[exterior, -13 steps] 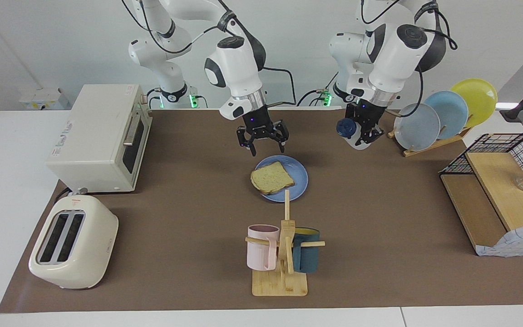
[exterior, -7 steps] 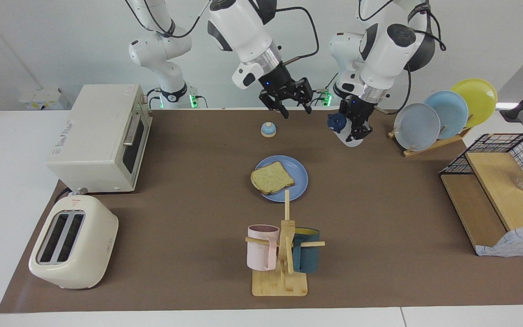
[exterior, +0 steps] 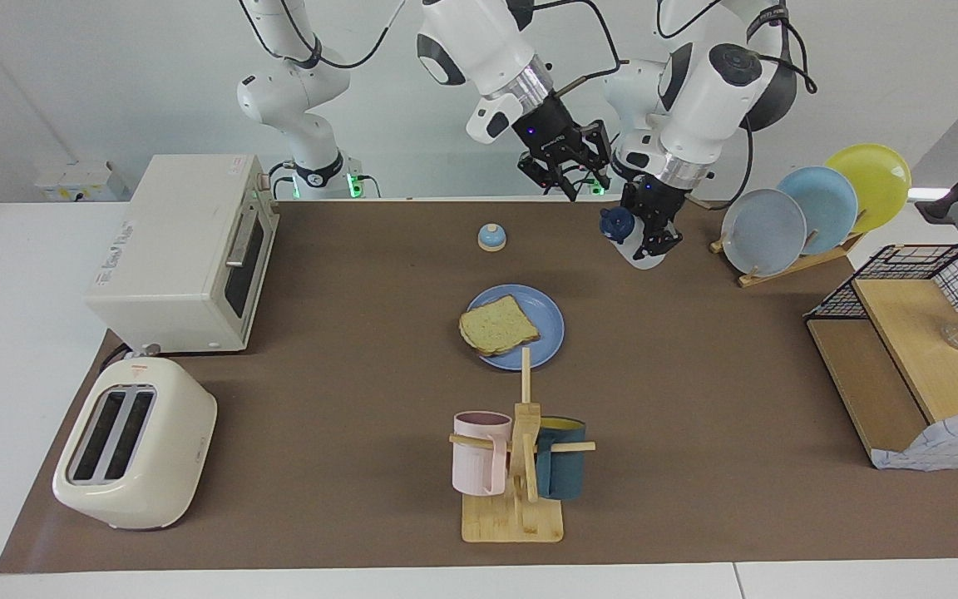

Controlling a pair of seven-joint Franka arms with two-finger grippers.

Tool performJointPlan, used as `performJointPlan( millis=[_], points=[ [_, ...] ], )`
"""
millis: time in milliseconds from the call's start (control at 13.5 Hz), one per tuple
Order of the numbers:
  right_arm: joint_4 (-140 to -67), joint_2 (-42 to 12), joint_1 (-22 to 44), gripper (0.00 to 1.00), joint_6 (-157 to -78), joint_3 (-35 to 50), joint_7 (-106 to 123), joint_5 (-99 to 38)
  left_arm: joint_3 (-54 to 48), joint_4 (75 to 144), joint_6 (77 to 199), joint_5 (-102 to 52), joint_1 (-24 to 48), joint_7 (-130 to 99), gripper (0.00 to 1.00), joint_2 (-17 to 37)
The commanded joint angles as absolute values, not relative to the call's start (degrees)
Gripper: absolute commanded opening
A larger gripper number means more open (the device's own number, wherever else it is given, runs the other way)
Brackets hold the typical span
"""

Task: Put bread on plate and add seasoning

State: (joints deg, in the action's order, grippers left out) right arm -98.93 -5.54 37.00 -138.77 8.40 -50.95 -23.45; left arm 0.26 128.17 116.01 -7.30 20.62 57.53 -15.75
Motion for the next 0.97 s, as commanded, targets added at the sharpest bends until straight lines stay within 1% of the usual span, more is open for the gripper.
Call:
performJointPlan(
  millis=[0,223,446,669,892],
  points=[
    [-95.6,-7.8,36.4,0.50,-139.0,8.7,-50.8,-21.4,0.7,129.9,117.2,-8.5,20.8,59.0,0.00,-17.4],
    [-93.9,-9.2,35.7,0.50,-139.5,8.7,-50.6,-21.0,0.7,129.8,117.2,-8.4,20.8,59.0,0.00,-17.4],
    [-94.2,-9.8,36.4,0.50,-139.8,8.7,-50.5,-20.6,0.7,129.8,117.1,-8.5,20.8,59.0,0.00,-17.4],
    [-94.9,-9.9,36.6,0.43,-139.9,8.7,-50.4,-20.4,0.7,129.7,117.2,-8.4,20.8,59.0,0.00,-17.3],
    [-94.5,-10.6,36.7,0.41,-140.1,8.7,-50.5,-20.4,0.7,129.7,117.2,-8.4,20.8,59.0,0.00,-17.3]
  ],
)
